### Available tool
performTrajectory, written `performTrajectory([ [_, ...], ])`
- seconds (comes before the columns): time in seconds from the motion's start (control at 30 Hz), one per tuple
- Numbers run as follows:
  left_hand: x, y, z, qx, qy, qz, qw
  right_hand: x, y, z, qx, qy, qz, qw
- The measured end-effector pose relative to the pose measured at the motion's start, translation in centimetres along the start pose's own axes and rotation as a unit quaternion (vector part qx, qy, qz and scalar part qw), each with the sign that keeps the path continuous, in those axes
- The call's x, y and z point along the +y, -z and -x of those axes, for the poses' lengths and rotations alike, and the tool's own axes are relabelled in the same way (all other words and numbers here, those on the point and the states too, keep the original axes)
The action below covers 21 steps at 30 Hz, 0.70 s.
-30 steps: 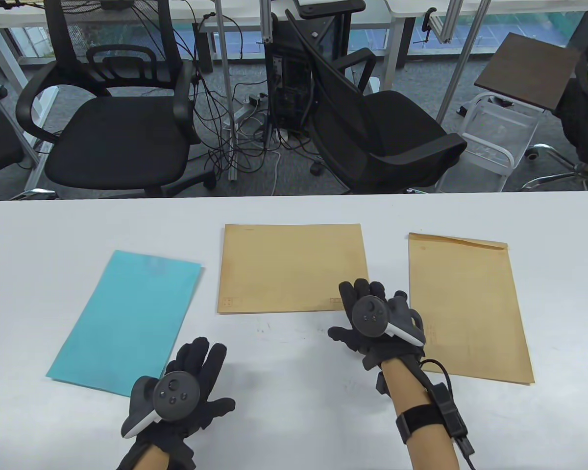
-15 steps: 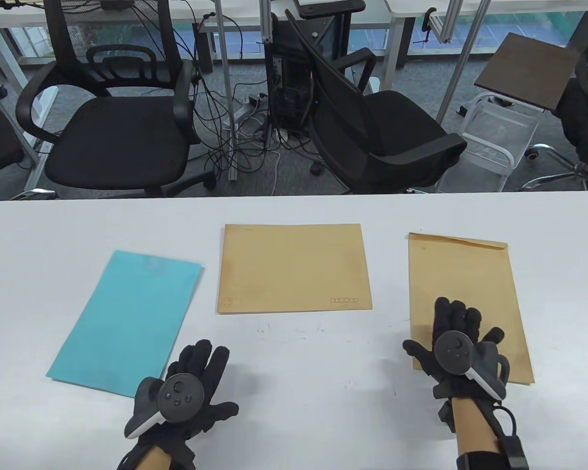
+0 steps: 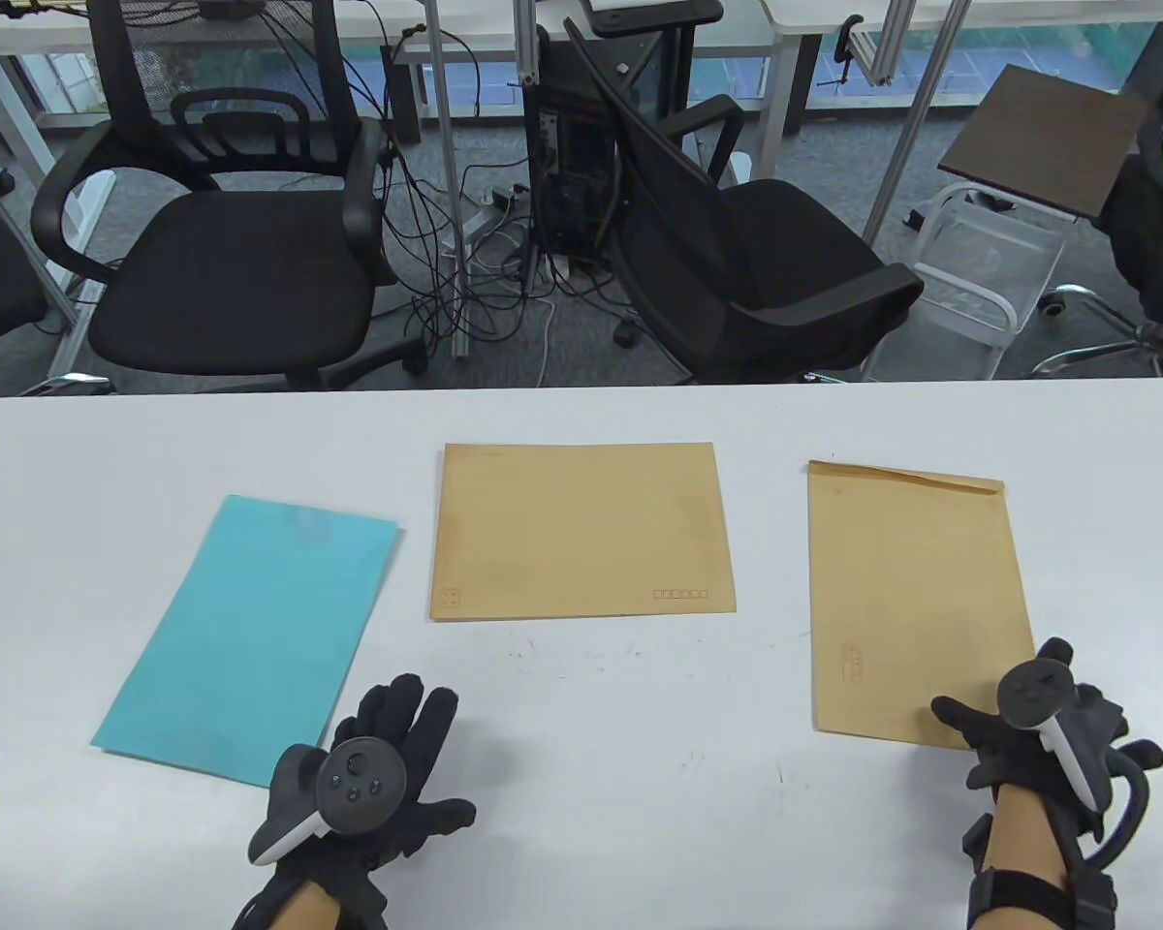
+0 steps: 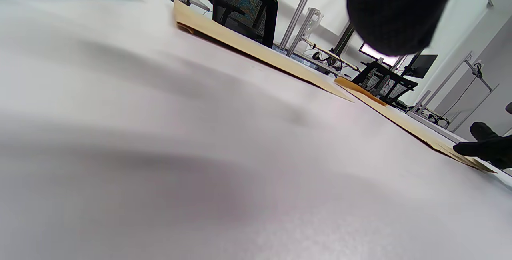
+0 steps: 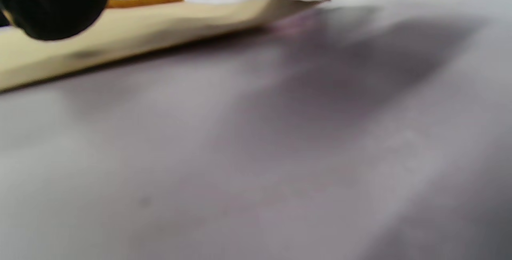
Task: Stuff flat paper into A4 envelope
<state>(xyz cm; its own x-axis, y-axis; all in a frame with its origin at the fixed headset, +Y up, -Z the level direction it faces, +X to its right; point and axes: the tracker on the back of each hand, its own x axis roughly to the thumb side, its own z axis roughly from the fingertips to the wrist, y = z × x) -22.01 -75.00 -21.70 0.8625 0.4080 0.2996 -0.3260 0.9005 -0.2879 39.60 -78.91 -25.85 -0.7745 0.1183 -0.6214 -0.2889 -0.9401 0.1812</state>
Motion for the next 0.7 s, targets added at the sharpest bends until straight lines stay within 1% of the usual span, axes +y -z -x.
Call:
performTrajectory([
  [0.07, 0.0, 0.0, 0.0, 0.001, -0.003, 0.001, 1.0, 0.4, 0.6, 0.4, 0.011, 0.037, -0.021, 0.999],
  [0.13, 0.0, 0.0, 0.1, 0.002, -0.003, 0.002, 1.0, 0.3, 0.8, 0.0, 0.01, 0.072, -0.025, 0.997],
  [0.23, 0.0, 0.1, 0.1, 0.003, -0.003, 0.003, 1.0, -0.3, 0.9, -0.5, 0.007, 0.047, -0.027, 0.999],
  [0.33, 0.0, 0.1, 0.1, 0.005, -0.001, 0.004, 1.0, -0.6, 1.0, -1.0, 0.008, 0.053, -0.028, 0.998],
  [0.43, 0.0, 0.1, 0.1, 0.005, 0.0, 0.003, 1.0, -1.0, 0.8, -1.6, 0.0, 0.038, -0.026, 0.999],
  [0.5, 0.0, 0.2, 0.0, 0.004, 0.005, 0.001, 1.0, -1.2, 0.6, -2.2, -0.007, 0.024, -0.012, 1.0],
  [0.63, 0.1, 0.2, -0.1, 0.001, 0.009, -0.003, 1.0, -1.5, -0.2, -3.8, -0.02, -0.019, 0.037, 0.999],
  [0.7, 0.1, 0.2, -0.1, 0.001, 0.011, -0.005, 1.0, -1.4, -0.4, -4.2, -0.023, -0.022, 0.05, 0.998],
])
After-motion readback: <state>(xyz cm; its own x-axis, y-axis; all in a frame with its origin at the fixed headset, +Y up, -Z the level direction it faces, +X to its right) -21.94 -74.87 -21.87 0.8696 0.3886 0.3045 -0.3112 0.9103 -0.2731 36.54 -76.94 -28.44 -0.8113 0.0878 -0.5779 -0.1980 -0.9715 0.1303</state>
